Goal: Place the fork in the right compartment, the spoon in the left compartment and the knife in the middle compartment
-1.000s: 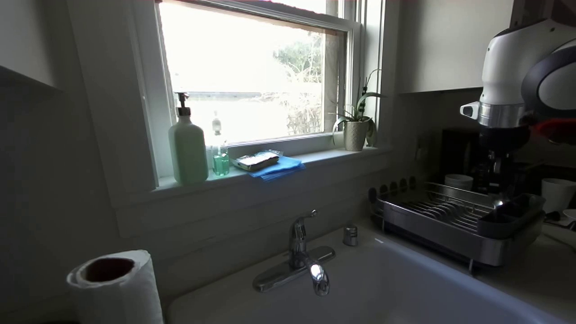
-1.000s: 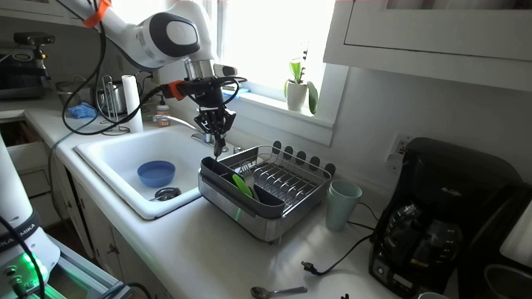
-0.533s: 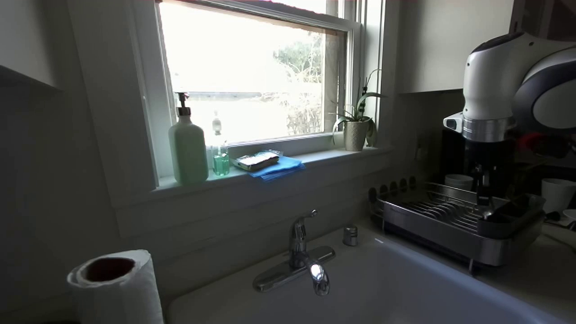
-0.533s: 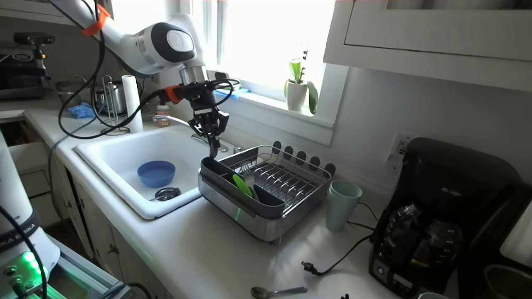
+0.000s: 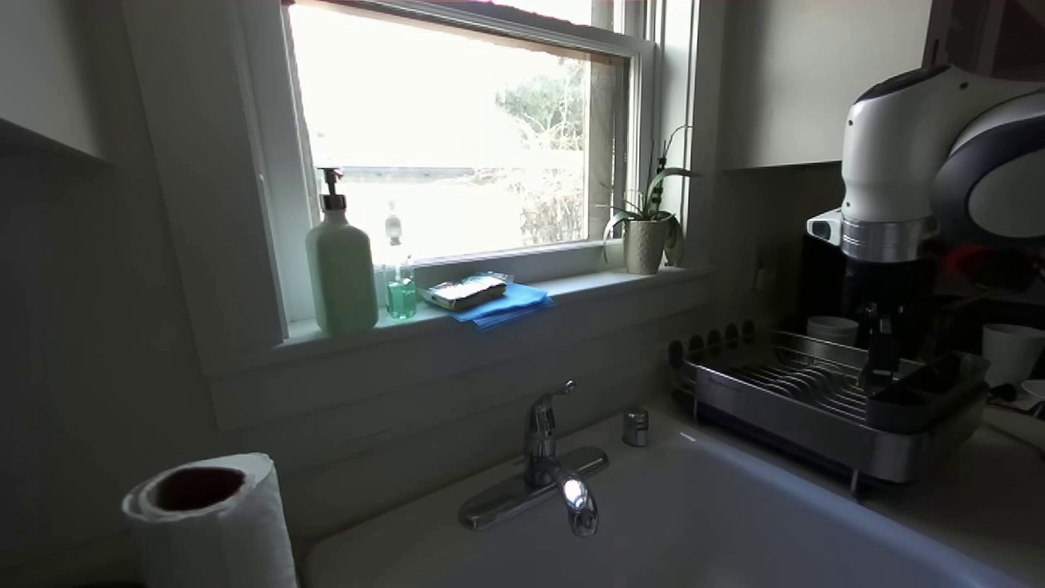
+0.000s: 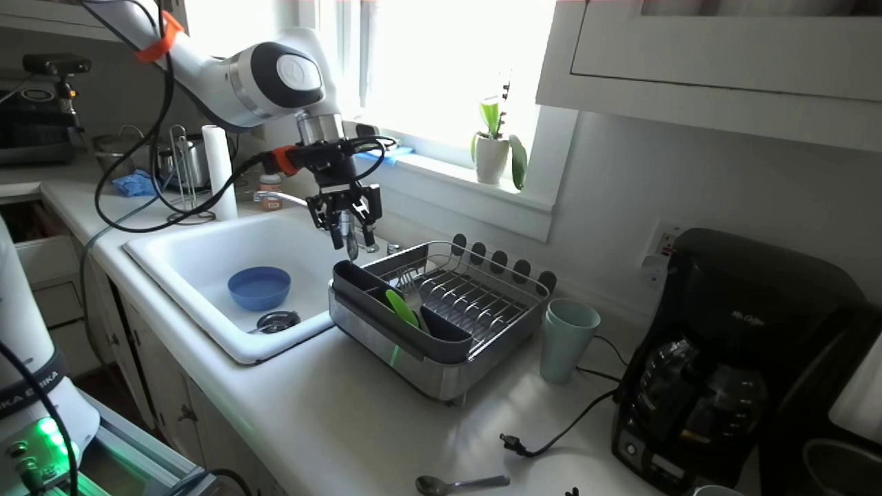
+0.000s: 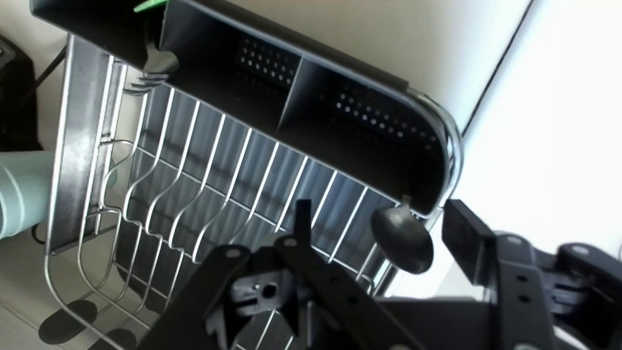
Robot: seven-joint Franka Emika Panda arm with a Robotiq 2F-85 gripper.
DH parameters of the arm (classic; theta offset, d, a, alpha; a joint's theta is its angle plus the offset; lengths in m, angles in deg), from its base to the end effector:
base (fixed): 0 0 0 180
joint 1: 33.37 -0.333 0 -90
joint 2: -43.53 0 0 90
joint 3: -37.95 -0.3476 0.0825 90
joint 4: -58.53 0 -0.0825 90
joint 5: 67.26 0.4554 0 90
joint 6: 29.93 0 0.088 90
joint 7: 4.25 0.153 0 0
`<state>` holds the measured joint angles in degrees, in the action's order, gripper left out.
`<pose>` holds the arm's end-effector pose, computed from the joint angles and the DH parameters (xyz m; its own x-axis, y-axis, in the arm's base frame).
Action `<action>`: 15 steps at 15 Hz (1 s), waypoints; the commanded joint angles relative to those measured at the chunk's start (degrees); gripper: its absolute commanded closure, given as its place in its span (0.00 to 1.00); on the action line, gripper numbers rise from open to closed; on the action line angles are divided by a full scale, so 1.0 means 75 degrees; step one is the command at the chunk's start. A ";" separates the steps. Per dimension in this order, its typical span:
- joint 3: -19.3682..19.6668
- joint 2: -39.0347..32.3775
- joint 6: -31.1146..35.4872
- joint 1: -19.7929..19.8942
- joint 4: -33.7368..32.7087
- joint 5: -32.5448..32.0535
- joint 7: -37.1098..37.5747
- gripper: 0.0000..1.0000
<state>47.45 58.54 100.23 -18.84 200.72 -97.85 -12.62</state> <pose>0.4484 -0.2306 0.3360 0.9964 0.0572 -0.0621 0.0759 -0.9291 0.3620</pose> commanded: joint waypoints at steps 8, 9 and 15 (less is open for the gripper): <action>0.1302 0.0576 -0.0532 0.0678 -0.0117 0.0766 -0.0705 0.00; 0.1399 0.0640 -0.0649 0.0773 -0.0153 0.0763 -0.0771 0.00; 0.1736 0.0571 -0.0569 0.1189 -0.0271 0.0732 -0.0463 0.00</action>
<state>59.95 63.05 96.37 -10.89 199.26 -93.66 -17.08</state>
